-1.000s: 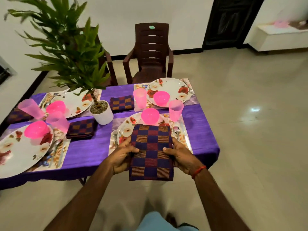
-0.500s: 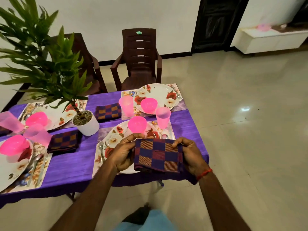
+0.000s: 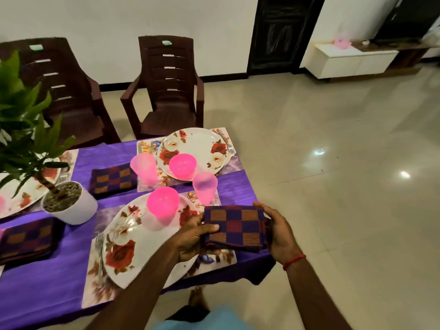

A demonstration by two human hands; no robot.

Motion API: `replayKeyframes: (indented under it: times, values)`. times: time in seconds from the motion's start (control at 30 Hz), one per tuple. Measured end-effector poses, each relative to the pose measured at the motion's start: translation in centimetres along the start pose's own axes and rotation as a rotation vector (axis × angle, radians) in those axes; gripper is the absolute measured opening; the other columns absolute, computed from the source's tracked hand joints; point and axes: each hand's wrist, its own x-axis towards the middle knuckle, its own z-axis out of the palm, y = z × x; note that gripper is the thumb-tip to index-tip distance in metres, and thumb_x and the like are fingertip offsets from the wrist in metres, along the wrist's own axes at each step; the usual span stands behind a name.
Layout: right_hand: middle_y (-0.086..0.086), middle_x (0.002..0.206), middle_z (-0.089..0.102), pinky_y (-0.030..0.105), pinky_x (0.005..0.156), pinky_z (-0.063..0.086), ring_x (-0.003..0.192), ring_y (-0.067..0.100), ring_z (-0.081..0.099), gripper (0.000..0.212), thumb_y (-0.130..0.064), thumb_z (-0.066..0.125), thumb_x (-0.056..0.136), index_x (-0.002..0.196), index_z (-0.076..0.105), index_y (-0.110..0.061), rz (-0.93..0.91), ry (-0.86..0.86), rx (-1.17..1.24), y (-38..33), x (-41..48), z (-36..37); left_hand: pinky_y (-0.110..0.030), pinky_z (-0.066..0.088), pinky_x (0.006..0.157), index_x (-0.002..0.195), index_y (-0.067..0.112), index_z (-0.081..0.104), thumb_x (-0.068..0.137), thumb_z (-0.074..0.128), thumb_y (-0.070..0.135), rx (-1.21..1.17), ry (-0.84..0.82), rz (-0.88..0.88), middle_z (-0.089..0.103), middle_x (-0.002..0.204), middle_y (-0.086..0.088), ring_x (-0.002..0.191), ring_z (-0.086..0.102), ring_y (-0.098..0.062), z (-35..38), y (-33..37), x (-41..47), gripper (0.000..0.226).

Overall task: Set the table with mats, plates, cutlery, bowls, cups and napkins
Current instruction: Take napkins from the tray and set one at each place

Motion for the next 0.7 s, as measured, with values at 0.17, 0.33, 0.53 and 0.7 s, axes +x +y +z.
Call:
replayKeyframes:
  times: [0.17, 0.33, 0.53, 0.7]
  values:
    - [0.013, 0.117, 0.073, 0.053, 0.095, 0.056, 0.106, 0.03, 0.072, 0.081, -0.055, 0.092, 0.06, 0.124, 0.065, -0.014, 0.004, -0.07, -0.257, -0.1, 3.4, -0.6, -0.049, 0.064, 0.075, 0.137, 0.006, 0.055, 0.085, 0.073, 0.002, -0.076, 0.036, 0.023, 0.07, 0.126, -0.021, 0.108, 0.071, -0.038, 0.5, 1.1, 3.7, 0.055]
    - [0.007, 0.113, 0.073, 0.037, 0.079, 0.062, 0.1, 0.02, 0.073, 0.061, -0.001, 0.077, 0.083, 0.134, 0.051, -0.021, -0.019, -0.061, -0.394, -1.3, 5.9, -1.9, -0.047, 0.065, 0.072, 0.135, 0.008, 0.057, 0.09, 0.071, -0.001, -0.132, 0.002, -0.042, 0.07, 0.126, -0.02, 0.108, 0.072, -0.036, 1.1, 1.9, 5.8, 0.048]
    - [0.0, 0.111, 0.07, 0.031, 0.079, 0.062, 0.098, 0.014, 0.071, 0.059, 0.002, 0.072, 0.088, 0.134, 0.047, -0.025, -0.123, 0.027, -0.606, -2.3, 9.1, -3.4, -0.048, 0.063, 0.085, 0.13, 0.003, 0.062, 0.088, 0.073, -0.003, -0.164, 0.041, -0.113, 0.073, 0.122, -0.017, 0.11, 0.072, -0.036, 1.8, 1.4, 8.3, 0.044]
    - [0.008, 0.109, 0.07, 0.043, 0.08, 0.062, 0.097, 0.023, 0.071, 0.049, -0.01, 0.076, 0.088, 0.128, 0.052, -0.025, -0.087, 0.058, -0.688, -3.1, 12.4, -4.4, -0.046, 0.061, 0.088, 0.125, -0.001, 0.064, 0.08, 0.081, -0.001, -0.191, 0.163, -0.105, 0.075, 0.117, -0.018, 0.108, 0.073, -0.035, 2.0, 0.5, 10.3, 0.048]
